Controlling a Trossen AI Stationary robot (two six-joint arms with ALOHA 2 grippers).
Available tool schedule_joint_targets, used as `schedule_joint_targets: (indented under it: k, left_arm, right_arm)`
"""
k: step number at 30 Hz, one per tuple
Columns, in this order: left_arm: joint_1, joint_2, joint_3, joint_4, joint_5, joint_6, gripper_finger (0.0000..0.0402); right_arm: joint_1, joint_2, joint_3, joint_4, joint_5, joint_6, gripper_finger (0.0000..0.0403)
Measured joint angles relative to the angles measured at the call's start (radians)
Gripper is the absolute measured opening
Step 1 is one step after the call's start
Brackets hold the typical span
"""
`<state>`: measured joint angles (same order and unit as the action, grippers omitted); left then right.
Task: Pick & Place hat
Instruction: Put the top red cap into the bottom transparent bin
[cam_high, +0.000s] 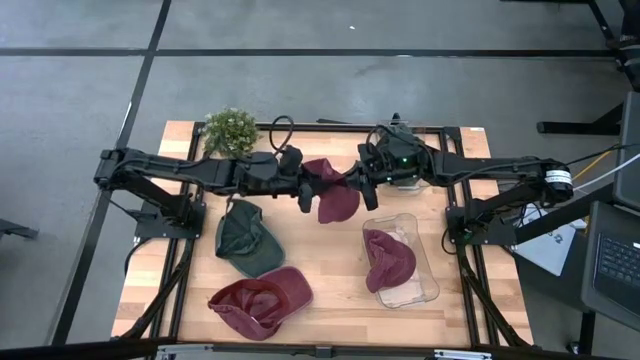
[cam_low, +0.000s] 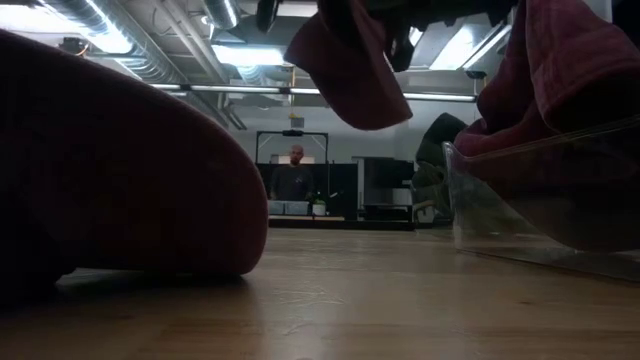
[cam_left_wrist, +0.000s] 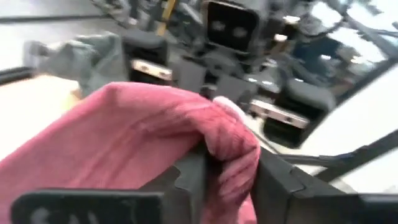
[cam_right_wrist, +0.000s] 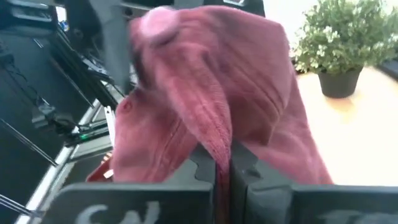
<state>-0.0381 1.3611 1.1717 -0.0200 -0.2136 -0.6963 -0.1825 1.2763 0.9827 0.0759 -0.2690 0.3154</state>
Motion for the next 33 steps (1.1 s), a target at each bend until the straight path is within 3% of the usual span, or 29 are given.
schedule_joint_targets:
  k: [3, 10, 20, 26, 33]
  left_arm:
    - [0.021, -0.02, -0.001, 0.008, 0.127, -0.001, 0.0128]
    - [0.043, -0.092, 0.0, 0.025, 0.356, 0.056, 0.017]
    - [0.039, -0.147, 0.0, 0.024, 0.359, 0.257, 0.0171]
    - [0.039, -0.147, 0.0, -0.031, 0.358, 0.306, 0.0174]
    - [0.039, -0.147, 0.0, -0.094, 0.357, 0.309, 0.0173]
  right_arm:
    - [0.0, -0.021, 0.002, -0.035, 0.001, 0.025, 0.0009]
    - [0.007, -0.09, 0.181, -0.401, 0.087, 0.055, 0.0009]
    - [0.093, -0.117, 0.525, -0.97, 0.1, -0.03, 0.0009]
    - [0.187, -0.193, 0.532, -1.184, 0.129, 0.039, 0.001]
    - [0.339, -0.251, 0.532, -1.218, 0.348, 0.25, 0.001]
